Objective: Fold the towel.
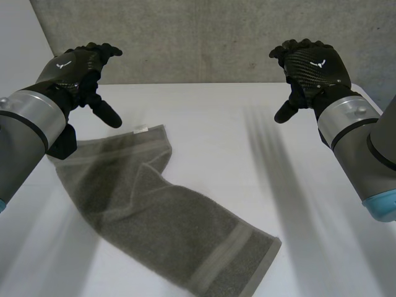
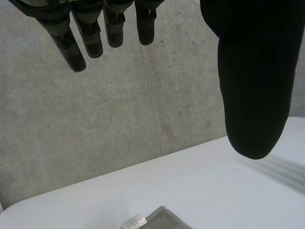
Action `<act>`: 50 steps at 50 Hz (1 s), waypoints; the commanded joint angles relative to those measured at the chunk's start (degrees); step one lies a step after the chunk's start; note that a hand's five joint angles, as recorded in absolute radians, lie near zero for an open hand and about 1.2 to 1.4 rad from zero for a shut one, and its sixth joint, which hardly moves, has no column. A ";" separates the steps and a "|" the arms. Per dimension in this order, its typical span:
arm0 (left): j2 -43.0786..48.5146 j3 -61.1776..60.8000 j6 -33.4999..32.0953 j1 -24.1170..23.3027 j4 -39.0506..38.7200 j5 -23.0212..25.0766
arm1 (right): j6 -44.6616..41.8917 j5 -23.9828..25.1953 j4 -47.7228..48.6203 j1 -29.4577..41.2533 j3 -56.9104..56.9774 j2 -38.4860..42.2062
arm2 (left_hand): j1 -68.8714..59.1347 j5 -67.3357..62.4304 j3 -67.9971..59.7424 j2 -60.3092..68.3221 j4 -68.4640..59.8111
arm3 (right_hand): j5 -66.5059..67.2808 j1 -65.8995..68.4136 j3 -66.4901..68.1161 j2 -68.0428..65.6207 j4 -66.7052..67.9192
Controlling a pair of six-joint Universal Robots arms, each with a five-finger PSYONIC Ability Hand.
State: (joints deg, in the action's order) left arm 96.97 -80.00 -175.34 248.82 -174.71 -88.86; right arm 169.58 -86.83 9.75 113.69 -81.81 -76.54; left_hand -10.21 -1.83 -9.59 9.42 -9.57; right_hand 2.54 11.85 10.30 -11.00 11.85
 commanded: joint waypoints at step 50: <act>32.67 2.66 -33.40 -0.62 -5.64 6.86 | 0.31 2.46 -8.53 3.99 -12.58 6.23 | -29.78 -28.16 -30.40 30.57 -30.42 | -2.54 -1.85 -0.30 1.00 -1.85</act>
State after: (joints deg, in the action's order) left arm 129.11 -77.44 -205.31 248.20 -180.43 -81.91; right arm 169.83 -85.22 -1.62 117.72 -91.48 -70.34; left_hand -24.13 -14.09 -24.09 24.06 -24.12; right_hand 2.54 11.87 10.29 -11.00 11.85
